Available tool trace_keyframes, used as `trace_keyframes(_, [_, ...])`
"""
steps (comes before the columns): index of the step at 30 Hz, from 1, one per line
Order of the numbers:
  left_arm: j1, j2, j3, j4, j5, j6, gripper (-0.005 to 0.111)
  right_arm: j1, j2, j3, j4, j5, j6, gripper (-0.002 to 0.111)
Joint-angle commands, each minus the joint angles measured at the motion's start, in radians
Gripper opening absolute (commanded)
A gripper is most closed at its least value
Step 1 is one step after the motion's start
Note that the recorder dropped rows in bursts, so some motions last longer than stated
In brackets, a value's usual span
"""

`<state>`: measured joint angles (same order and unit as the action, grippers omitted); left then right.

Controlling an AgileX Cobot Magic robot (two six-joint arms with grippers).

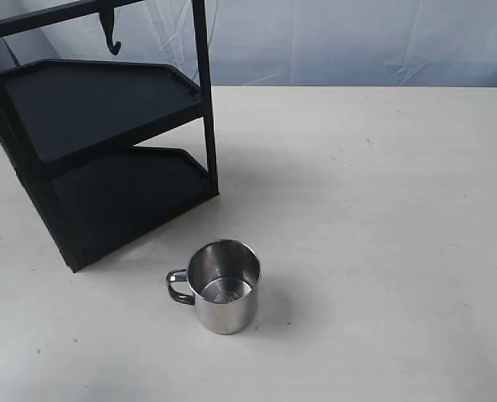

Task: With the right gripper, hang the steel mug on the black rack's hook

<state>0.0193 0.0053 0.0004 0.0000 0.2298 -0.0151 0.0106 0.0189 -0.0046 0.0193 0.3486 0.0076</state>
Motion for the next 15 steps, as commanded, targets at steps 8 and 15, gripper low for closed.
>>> trace_keyframes(8, [-0.001, -0.005, 0.000, -0.007, 0.001, -0.002, 0.002, 0.002, -0.003, 0.005, 0.503, -0.793, 0.155, -0.001])
trace_keyframes(15, [-0.001, -0.005, 0.000, -0.007, 0.001, -0.002, 0.002, 0.002, 0.109, -0.177, 0.619, -0.499, 0.360, -0.001])
